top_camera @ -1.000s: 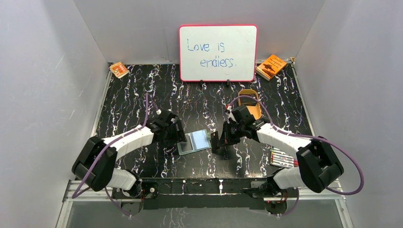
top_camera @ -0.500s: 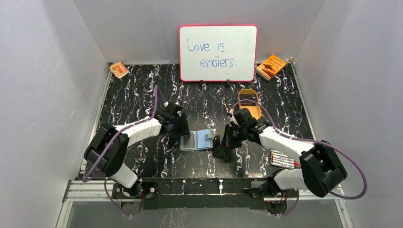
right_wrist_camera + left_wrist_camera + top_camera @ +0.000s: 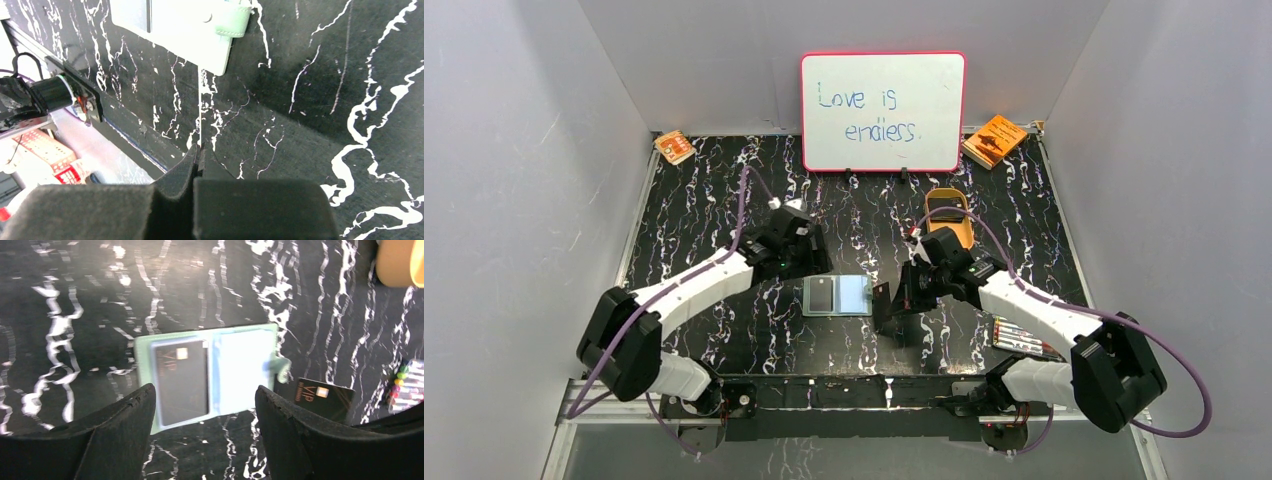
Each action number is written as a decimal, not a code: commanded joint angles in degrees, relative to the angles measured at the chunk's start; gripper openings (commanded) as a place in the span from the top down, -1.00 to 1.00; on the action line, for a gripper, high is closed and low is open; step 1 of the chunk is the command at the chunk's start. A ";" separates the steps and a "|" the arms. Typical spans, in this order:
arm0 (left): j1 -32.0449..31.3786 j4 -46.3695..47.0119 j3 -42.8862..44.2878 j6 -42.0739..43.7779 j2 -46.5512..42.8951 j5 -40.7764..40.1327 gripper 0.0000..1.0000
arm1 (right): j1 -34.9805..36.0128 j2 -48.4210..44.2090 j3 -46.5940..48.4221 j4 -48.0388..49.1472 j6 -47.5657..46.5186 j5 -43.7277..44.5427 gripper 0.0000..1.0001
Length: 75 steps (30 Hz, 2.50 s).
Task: Put the credit cards into the card holder
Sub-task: Turn over the card slot in the card holder.
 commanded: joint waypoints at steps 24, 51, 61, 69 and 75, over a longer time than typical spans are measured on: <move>-13.21 -9.53 17.56 5.57 25.40 -11.85 -0.47 | 0.60 0.89 0.09 1.17 -3.58 -6.39 1.00; -14.17 -10.23 13.35 4.67 26.97 -15.71 0.76 | 1.10 5.93 0.64 4.88 -3.08 -9.13 1.00; -14.12 -9.63 12.01 4.76 25.29 -16.33 0.90 | 1.07 7.81 3.60 7.22 -2.92 -7.99 1.00; -14.12 -9.26 11.36 4.50 24.51 -16.72 0.90 | 1.03 8.21 8.51 3.85 -8.52 -6.68 1.00; -14.14 -9.09 11.05 4.41 24.41 -16.74 0.90 | 0.63 13.80 13.24 -0.97 -11.89 -7.67 1.00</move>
